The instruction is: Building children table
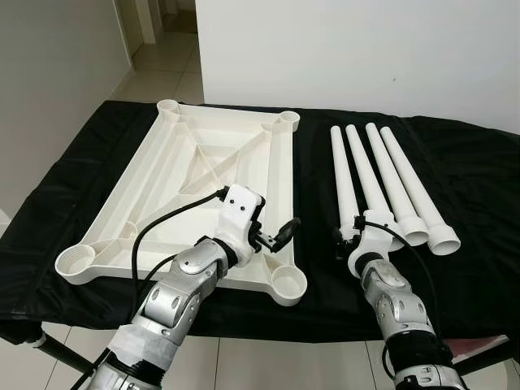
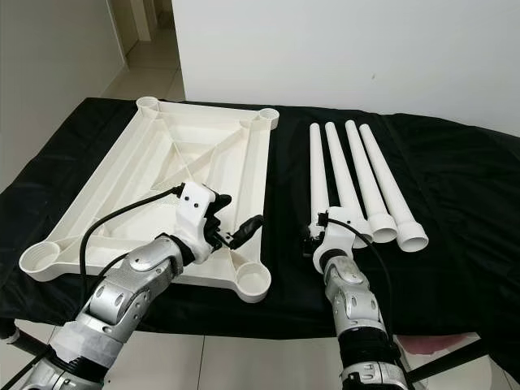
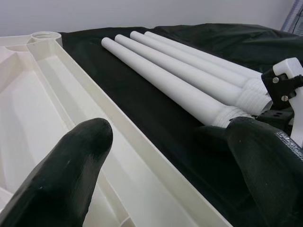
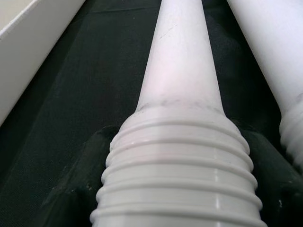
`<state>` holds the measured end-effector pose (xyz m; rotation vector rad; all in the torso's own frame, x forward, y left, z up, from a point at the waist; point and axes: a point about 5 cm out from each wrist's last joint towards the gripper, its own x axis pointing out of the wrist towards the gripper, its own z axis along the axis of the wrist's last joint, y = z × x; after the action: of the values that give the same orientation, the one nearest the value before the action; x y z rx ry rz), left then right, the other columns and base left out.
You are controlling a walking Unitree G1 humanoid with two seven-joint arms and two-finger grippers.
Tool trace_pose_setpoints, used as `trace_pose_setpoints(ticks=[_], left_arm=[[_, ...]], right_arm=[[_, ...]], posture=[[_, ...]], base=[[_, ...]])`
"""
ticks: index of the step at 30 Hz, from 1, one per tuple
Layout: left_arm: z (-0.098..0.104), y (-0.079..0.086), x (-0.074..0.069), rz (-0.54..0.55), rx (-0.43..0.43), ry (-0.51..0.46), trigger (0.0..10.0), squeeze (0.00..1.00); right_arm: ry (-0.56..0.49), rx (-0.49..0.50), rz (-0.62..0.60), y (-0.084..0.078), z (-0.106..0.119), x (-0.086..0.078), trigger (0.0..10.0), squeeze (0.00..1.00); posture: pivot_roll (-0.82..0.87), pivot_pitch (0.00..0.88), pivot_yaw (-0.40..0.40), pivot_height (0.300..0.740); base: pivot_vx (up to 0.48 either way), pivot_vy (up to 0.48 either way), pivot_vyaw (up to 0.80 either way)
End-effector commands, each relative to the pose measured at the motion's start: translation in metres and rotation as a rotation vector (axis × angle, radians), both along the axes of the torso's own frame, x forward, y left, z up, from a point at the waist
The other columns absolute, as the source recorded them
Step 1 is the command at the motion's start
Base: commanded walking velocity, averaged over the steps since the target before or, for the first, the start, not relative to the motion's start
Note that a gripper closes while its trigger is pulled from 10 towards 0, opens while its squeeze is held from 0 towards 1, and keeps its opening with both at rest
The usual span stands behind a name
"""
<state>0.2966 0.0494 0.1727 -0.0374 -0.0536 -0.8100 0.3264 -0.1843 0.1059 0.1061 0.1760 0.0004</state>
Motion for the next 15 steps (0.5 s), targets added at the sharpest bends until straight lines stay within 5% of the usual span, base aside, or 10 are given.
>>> trace_pose_setpoints(ticks=[1,3,4,5,6,7,8,10,11,15], left_arm=[[0.003,-0.005,-0.003,-0.127,-0.008,-0.001,10.0,0.0],[0.006,-0.004,-0.001,-0.124,-0.049,0.01,10.0,0.0],[0.009,-0.003,0.0,-0.131,-0.08,0.023,10.0,0.68],[0.009,-0.003,0.0,-0.131,-0.08,0.023,10.0,0.68],[0.012,-0.003,0.002,-0.145,-0.099,0.023,10.0,1.0],[0.012,-0.003,0.002,-0.145,-0.099,0.023,10.0,1.0],[0.016,-0.003,0.005,-0.14,-0.103,0.024,10.0,1.0],[0.019,-0.003,0.008,-0.155,-0.121,0.044,10.0,1.0],[0.024,-0.003,0.012,-0.162,-0.137,0.069,10.0,0.37],[0.028,-0.004,0.02,-0.18,-0.151,0.138,10.0,0.0]], right_arm=[[0.022,0.02,0.015,0.002,-0.006,-0.004,0.0,0.0],[0.006,0.026,0.013,0.002,-0.004,-0.004,0.0,0.0],[-0.01,0.027,0.008,0.002,-0.002,-0.004,0.0,0.0],[-0.01,0.027,0.008,0.002,-0.002,-0.004,0.0,0.0],[-0.071,0.054,-0.033,-0.001,0.007,-0.003,3.9,0.0],[-0.071,0.054,-0.033,-0.001,0.007,-0.003,3.9,0.0],[-0.134,0.073,-0.055,-0.002,0.016,-0.002,10.0,0.0],[-0.217,0.083,-0.058,-0.002,0.026,-0.003,10.0,0.0],[-0.302,0.09,-0.047,0.0,0.038,-0.006,10.0,0.0],[-0.433,0.089,0.002,0.006,0.054,-0.012,10.0,0.0]], posture=[[0.04,0.044,-0.014,0.74],[0.04,0.044,-0.014,0.74],[0.04,0.044,-0.014,0.74],[0.04,0.044,-0.014,0.74],[0.04,0.04,-0.016,0.74],[0.04,0.04,-0.016,0.74],[0.04,0.04,-0.016,0.74],[0.04,0.037,-0.016,0.74],[0.04,0.036,-0.016,0.74],[0.04,0.032,-0.016,0.74]], base=[[0.0,0.0,0.0],[0.0,0.0,0.0],[0.0,0.0,0.0],[0.0,0.0,0.0],[0.0,0.0,0.0],[0.0,0.0,0.0],[0.0,0.0,0.0],[0.0,0.0,0.0],[0.0,0.0,0.0],[0.0,0.0,0.0]])
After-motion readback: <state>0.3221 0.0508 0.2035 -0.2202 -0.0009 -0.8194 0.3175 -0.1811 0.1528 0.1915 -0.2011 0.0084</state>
